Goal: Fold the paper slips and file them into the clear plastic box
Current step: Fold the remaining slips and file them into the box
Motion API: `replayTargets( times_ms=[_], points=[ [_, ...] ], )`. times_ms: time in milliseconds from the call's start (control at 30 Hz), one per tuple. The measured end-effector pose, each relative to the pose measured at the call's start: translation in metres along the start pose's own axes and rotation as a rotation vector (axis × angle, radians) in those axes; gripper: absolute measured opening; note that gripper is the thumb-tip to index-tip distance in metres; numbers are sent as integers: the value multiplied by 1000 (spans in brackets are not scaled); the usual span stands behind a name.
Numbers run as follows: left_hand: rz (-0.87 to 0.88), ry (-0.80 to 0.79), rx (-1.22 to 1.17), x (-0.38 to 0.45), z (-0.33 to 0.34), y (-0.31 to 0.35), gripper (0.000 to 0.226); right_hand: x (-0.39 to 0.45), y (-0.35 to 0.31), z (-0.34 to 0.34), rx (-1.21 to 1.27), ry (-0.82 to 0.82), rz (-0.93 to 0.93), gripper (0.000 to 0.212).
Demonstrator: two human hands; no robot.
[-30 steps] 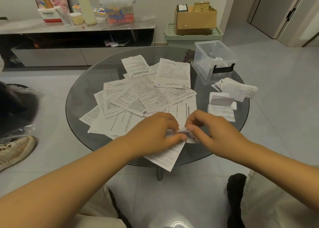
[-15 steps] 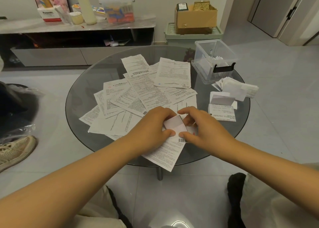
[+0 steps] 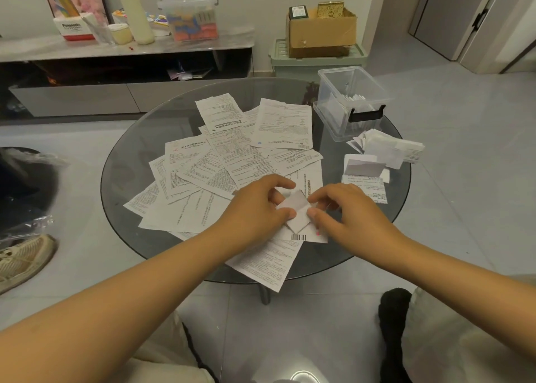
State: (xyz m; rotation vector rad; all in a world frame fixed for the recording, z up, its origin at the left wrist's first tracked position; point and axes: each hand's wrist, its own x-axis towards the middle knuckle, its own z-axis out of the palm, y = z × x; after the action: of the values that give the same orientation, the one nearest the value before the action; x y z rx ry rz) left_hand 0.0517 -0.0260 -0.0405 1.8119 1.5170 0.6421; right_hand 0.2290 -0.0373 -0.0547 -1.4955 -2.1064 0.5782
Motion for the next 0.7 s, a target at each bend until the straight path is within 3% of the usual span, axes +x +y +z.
replayTargets(
  times_ms=[100, 233, 433, 600, 700],
  points=[
    [22, 24, -111, 4, 6, 10, 33, 0, 3, -9, 188, 52, 127, 6],
    [53, 40, -181, 11, 18, 27, 32, -1, 10, -23, 335, 139, 223, 10],
    [112, 48, -226, 23, 41, 47, 32, 0, 25, -41, 242, 259, 248, 12],
    [223, 80, 11, 35, 60, 55, 33, 6, 46, -42, 93, 228, 295, 10],
    [414, 91, 221, 41, 65, 52, 25, 8, 54, -41, 0, 193, 260, 10]
  ],
)
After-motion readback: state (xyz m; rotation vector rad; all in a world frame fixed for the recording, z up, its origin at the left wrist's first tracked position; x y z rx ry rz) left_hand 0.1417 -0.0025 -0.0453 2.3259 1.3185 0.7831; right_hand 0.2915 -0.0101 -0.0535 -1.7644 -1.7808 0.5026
